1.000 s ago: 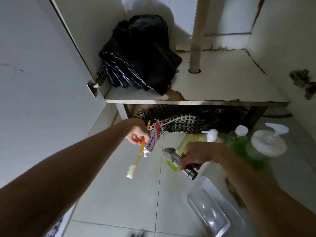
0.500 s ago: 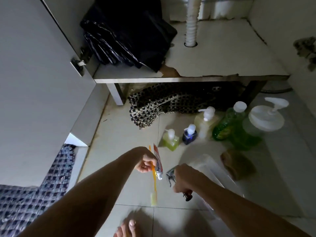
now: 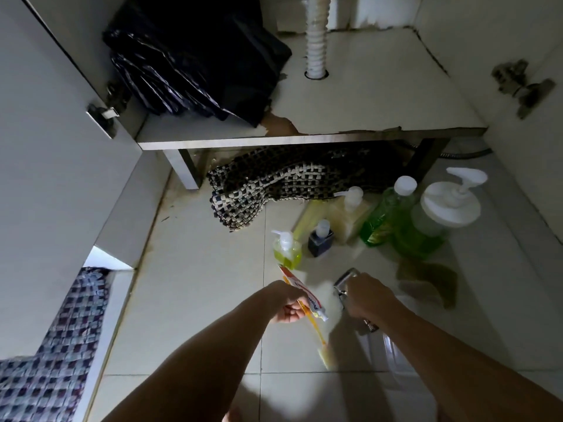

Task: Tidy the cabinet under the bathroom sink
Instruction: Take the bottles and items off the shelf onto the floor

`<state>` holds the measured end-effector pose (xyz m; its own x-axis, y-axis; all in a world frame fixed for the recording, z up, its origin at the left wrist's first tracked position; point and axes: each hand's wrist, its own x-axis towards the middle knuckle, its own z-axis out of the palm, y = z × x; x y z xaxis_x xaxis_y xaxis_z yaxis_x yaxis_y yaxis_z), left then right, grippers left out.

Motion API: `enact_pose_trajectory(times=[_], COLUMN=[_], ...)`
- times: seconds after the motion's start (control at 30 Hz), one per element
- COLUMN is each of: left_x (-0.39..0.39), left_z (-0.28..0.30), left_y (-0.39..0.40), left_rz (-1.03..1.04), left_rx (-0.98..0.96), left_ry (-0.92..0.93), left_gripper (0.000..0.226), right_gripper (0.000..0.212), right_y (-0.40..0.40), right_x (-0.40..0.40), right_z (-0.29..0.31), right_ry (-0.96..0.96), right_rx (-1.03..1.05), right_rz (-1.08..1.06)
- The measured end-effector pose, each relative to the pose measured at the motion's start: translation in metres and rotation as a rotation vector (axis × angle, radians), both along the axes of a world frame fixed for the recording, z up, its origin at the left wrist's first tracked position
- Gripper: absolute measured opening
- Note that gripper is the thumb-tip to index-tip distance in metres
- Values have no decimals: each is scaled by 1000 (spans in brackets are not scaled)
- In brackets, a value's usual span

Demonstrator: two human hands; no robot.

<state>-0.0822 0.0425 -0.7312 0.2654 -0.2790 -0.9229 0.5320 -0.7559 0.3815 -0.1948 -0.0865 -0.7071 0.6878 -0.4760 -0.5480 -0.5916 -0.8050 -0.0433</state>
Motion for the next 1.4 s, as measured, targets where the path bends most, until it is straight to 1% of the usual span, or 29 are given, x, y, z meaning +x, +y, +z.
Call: enact_pose_trajectory(times=[0.2, 0.27, 0.33, 0.47, 0.53, 0.57, 0.67, 0.7, 0.73, 0.77, 0.83, 0.87, 0.97, 1.03, 1.07, 1.13, 1.2, 1.27, 1.33, 1.4], left_x=[-13, -16, -17, -14, -8, -4, 10, 15, 21, 29, 47, 57, 89, 111, 123, 150, 179, 207, 234, 254], left_z=[-2, -4, -5, -5, -2, 2, 17, 26, 36, 48, 75, 89, 136, 171, 188, 218, 239, 249, 247, 241], left_y=[-18, -22, -25, -24, -22, -20, -15, -14, -14, -15, -19, -21, -24, -23, -23, -22, -18, -12, -3, 7], left_rz=[152, 189, 197, 155, 76, 16, -232, -313, -385, -457, -594, -659, -798, -805, -789, -695, -482, -199, 51, 253], left_rx=[-52, -61, -70, -46, -14, 22, 150, 189, 221, 238, 240, 243, 239, 207, 180, 88, -66, -195, -215, -134], left_ry=[-21, -12, -3, -9, -2, -7, -21, -14, -11, -22, -60, -90, -210, -310, -372, -527, -731, -939, -1134, -1309], left_gripper=[17, 15, 11, 17, 18, 23, 57, 62, 60, 52, 30, 25, 21, 20, 21, 21, 17, 12, 14, 11], right_gripper=[33, 31, 31, 31, 34, 34, 23, 20, 20, 23, 28, 28, 24, 22, 21, 20, 22, 24, 27, 28], right_y=[-14, -16, -17, -23, -27, -29, -32, -31, -29, -27, -20, -17, -12, -14, -16, -23, -28, -33, -37, -36], right_x=[3, 4, 4, 10, 16, 22, 46, 56, 64, 72, 86, 91, 106, 117, 123, 140, 160, 185, 211, 237], right_z=[-5, -5, -5, -2, 6, 11, 30, 37, 44, 53, 75, 86, 112, 127, 135, 150, 167, 182, 195, 206], right_ry=[-10, -20, -18, 16, 48, 88, 269, 341, 392, 403, 345, 320, 295, 203, 113, -128, -335, -456, -558, -640], right_rx=[-36, -49, -47, -1, 12, 22, 121, 170, 214, 253, 304, 323, 397, 438, 449, 397, 318, 243, 208, 178], right_rz=[-18, -10, -4, -24, 7, 30, 91, 114, 135, 154, 194, 214, 231, 176, 141, 108, 96, 83, 31, 48])
